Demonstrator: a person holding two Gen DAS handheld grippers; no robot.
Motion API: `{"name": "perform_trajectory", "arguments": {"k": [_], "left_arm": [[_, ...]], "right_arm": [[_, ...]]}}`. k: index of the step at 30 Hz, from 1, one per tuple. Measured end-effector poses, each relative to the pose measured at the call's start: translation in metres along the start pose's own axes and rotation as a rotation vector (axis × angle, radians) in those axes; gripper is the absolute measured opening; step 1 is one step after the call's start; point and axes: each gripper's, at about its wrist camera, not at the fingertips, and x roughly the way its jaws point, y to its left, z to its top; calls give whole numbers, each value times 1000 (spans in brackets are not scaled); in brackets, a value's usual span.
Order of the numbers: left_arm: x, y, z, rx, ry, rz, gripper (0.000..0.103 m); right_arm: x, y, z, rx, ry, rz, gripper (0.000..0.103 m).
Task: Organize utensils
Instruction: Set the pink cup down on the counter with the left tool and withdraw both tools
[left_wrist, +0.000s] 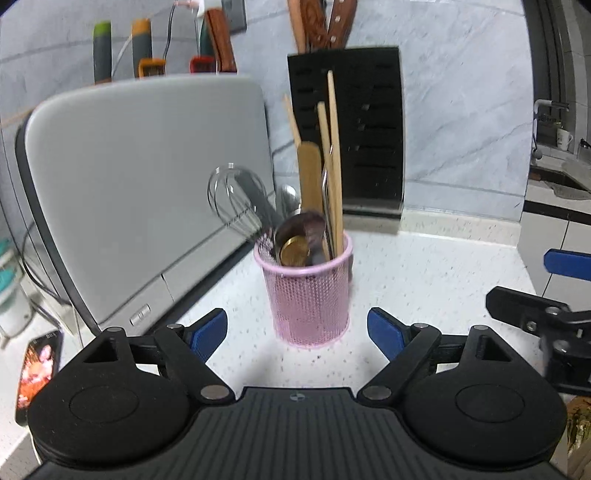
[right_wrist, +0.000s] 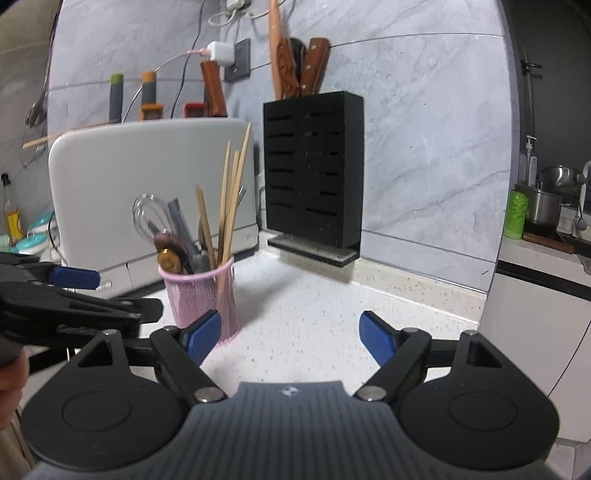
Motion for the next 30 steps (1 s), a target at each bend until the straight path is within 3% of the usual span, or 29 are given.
{"name": "perform_trajectory", "arguments": {"k": [30], "left_arm": [[-6, 0, -6, -15, 7, -33, 100]], "right_arm": [[4, 5, -2, -10, 15, 23, 87]]}}
